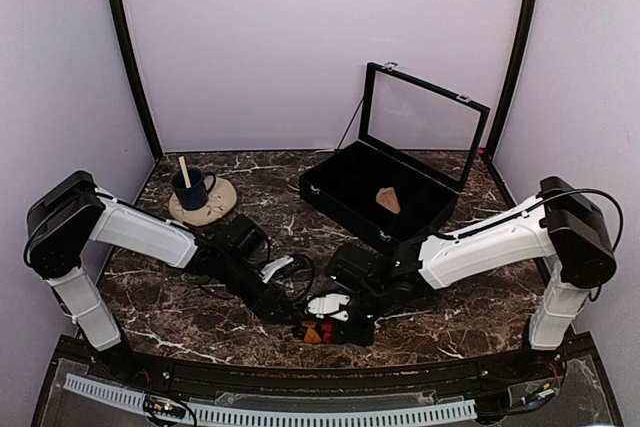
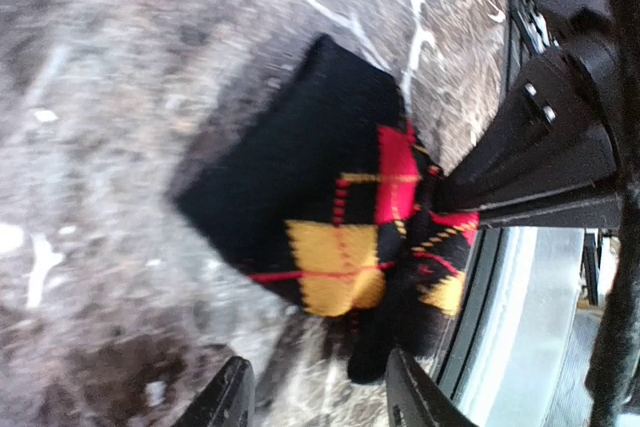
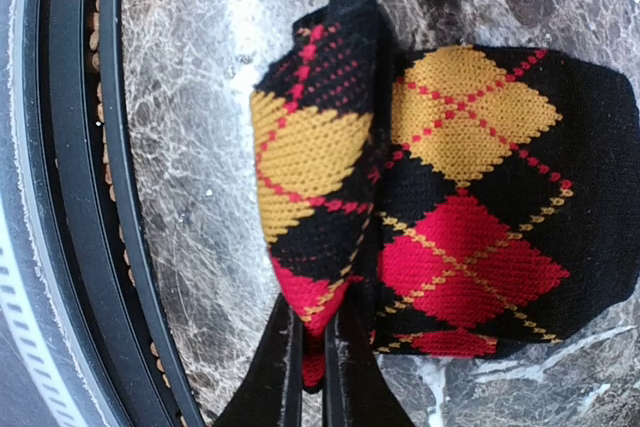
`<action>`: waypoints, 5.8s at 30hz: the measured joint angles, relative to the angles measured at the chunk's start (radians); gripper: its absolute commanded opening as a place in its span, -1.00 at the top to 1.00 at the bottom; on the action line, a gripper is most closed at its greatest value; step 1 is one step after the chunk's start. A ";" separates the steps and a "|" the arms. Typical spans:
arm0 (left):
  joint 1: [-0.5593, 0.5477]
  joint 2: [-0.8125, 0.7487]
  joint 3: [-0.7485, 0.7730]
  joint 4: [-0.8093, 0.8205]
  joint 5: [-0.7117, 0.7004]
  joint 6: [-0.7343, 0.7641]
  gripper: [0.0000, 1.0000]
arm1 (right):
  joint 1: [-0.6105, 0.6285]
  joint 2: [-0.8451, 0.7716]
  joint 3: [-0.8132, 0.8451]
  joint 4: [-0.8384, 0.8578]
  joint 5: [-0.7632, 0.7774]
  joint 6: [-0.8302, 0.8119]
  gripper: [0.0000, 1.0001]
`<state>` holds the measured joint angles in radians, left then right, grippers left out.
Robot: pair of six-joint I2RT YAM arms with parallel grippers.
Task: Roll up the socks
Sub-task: Roll the sock at the center of the board.
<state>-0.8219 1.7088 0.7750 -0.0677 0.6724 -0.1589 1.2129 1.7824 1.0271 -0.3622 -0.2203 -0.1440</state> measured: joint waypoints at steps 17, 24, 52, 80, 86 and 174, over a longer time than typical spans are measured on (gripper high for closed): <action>0.039 -0.203 -0.180 0.091 -0.227 -0.025 0.05 | -0.055 0.058 0.074 -0.071 -0.119 0.005 1.00; -0.036 -0.415 -0.295 0.181 -0.374 -0.018 0.02 | -0.128 0.134 0.163 -0.164 -0.261 0.006 1.00; -0.475 -0.322 -0.232 0.275 -0.774 0.445 -0.05 | -0.247 0.335 0.373 -0.455 -0.591 -0.001 1.00; -0.577 -0.056 -0.081 0.252 -1.051 0.716 0.08 | -0.254 0.369 0.416 -0.526 -0.635 -0.024 1.00; -0.577 -0.055 -0.074 0.224 -1.037 0.723 0.27 | -0.254 0.382 0.431 -0.533 -0.644 -0.027 1.00; -0.066 0.394 0.603 -0.713 0.169 0.690 0.98 | -0.182 -0.383 -0.280 0.133 0.024 0.253 0.20</action>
<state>-0.8883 2.1033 1.3777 -0.7803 0.8410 0.5316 1.0313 1.3998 0.7475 -0.2295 -0.1967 0.1085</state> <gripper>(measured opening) 0.100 0.388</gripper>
